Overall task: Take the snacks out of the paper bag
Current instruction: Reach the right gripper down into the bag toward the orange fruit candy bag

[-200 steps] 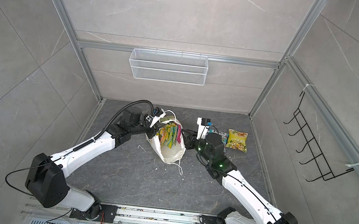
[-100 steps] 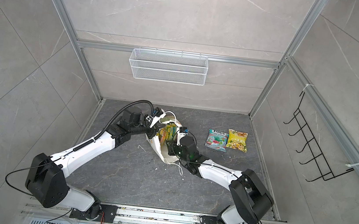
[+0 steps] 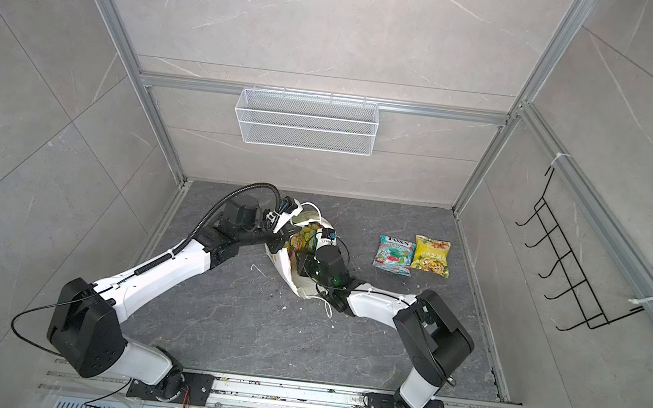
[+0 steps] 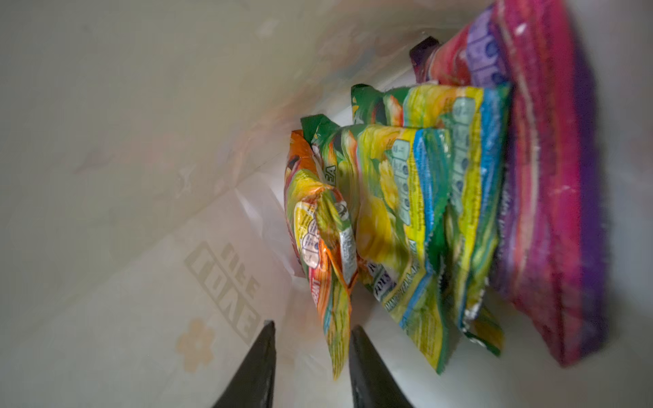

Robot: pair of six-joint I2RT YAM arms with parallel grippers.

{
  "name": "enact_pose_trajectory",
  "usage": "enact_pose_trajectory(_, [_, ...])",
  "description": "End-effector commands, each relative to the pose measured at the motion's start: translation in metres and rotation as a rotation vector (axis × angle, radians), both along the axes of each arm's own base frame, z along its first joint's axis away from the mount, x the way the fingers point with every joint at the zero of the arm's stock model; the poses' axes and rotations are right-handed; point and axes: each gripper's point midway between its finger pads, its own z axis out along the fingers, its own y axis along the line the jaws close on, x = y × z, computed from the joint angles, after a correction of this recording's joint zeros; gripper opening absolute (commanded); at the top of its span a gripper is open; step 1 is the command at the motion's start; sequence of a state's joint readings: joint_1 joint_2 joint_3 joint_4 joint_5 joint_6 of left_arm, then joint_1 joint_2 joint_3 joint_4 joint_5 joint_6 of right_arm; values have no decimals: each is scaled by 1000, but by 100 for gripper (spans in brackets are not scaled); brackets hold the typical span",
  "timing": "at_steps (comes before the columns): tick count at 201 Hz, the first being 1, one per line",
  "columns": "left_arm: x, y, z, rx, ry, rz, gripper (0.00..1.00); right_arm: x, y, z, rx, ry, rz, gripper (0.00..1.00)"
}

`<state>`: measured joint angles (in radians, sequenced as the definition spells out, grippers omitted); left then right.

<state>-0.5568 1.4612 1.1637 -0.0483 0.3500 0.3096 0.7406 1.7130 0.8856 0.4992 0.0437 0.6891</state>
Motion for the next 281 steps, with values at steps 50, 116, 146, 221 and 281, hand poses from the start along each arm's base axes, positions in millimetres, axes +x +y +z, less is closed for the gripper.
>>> enact_pose_trajectory(50, [-3,-10,30,-57,-55,-48,0,22,19,-3,-1,-11,-28,35])
enact_pose_trajectory(116, [-3,-9,30,-57,-57,-43,0,26,26,-6,-14,-6,-12,9])
enact_pose_trajectory(146, [-2,-10,29,-58,-57,-42,0,23,25,-3,-17,-11,-8,4])
enact_pose_trajectory(221, [3,-8,22,-43,-54,-18,0,12,6,30,-8,-68,-32,0])
enact_pose_trajectory(281, [2,-7,24,-43,-59,-14,0,2,-7,36,-13,-67,-48,1])
